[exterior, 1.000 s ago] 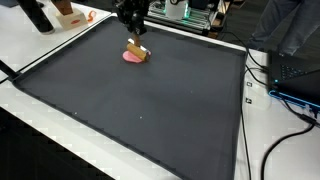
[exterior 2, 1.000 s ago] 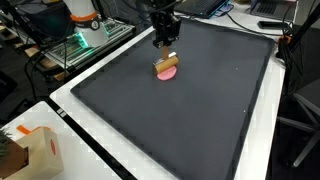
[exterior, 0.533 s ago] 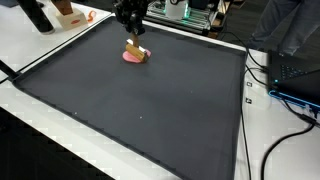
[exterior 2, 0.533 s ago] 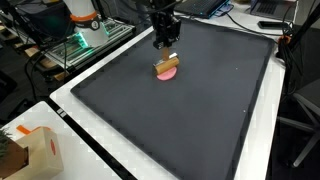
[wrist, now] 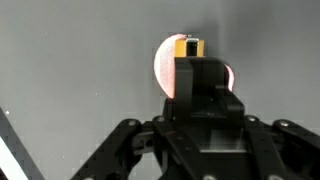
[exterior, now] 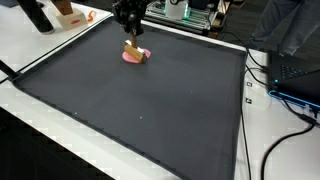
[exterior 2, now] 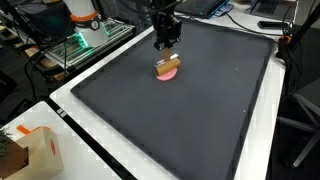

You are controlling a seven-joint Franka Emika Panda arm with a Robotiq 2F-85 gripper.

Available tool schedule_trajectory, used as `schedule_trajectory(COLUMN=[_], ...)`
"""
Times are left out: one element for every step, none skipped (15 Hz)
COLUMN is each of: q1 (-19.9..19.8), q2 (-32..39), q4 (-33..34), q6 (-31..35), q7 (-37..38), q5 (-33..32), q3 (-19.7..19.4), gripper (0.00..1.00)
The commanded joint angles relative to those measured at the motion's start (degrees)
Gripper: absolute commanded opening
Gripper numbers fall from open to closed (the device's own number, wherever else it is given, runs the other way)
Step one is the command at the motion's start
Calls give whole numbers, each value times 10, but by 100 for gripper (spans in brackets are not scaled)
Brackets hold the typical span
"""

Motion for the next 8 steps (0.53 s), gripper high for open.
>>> schedule_trajectory(q1=[-10, -11, -11, -12, -12, -12, -13, -12], q2=[38, 39, 40, 41, 42, 42, 43, 44], q4=[6, 7, 8, 9, 9, 10, 10, 12], q6=[41, 44, 46, 48, 52, 52, 54, 55], q7=[-6, -6, -5, -3, -6, -5, -6, -4], q5=[-5, -5, -6, -9, -7, -8, -5, -6], q3=[-3, -3, -3, -3, -3, -3, -2, -2], gripper=[24, 24, 24, 24, 24, 24, 24, 24])
